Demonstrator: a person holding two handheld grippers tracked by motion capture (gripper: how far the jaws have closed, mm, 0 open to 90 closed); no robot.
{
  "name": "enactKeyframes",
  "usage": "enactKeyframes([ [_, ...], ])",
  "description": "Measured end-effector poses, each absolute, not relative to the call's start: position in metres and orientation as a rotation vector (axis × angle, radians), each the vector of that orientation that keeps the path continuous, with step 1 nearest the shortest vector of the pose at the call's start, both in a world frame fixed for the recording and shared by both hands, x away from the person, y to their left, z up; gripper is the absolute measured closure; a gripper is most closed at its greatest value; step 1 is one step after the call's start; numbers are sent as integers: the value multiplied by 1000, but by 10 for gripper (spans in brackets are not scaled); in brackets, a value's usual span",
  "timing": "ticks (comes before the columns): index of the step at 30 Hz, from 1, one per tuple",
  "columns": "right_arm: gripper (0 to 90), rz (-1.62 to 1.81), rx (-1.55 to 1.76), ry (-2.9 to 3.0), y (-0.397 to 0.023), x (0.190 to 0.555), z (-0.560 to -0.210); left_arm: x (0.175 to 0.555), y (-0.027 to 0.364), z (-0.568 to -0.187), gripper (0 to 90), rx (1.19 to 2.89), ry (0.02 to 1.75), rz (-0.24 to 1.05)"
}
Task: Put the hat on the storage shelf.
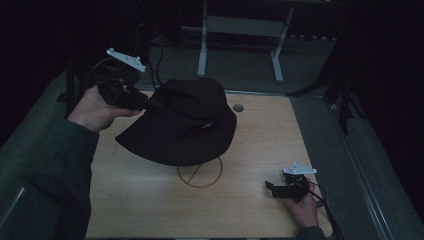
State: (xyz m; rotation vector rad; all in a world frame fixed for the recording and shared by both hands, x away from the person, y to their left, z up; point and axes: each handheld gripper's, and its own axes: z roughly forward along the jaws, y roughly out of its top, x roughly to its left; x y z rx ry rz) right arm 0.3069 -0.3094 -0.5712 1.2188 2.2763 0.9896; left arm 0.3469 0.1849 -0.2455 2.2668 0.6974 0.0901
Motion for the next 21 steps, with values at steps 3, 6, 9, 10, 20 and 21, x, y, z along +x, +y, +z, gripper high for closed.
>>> enactKeyframes([
  [3,119,990,1218,2276,-309,307,-571,347,182,-248,875,2280,696,84],
  [6,119,990,1218,2276,-309,307,-571,347,178,-251,870,2300,679,65],
  [9,119,990,1218,2276,-309,307,-571,347,173,-254,864,2313,661,51],
  [10,119,990,1219,2276,-309,307,-571,348,172,-255,864,2320,661,48],
  [20,119,990,1216,2276,-310,307,-571,351,167,-268,839,2361,670,17],
  [21,119,989,1217,2277,-310,307,-571,352,166,-269,838,2365,667,12],
])
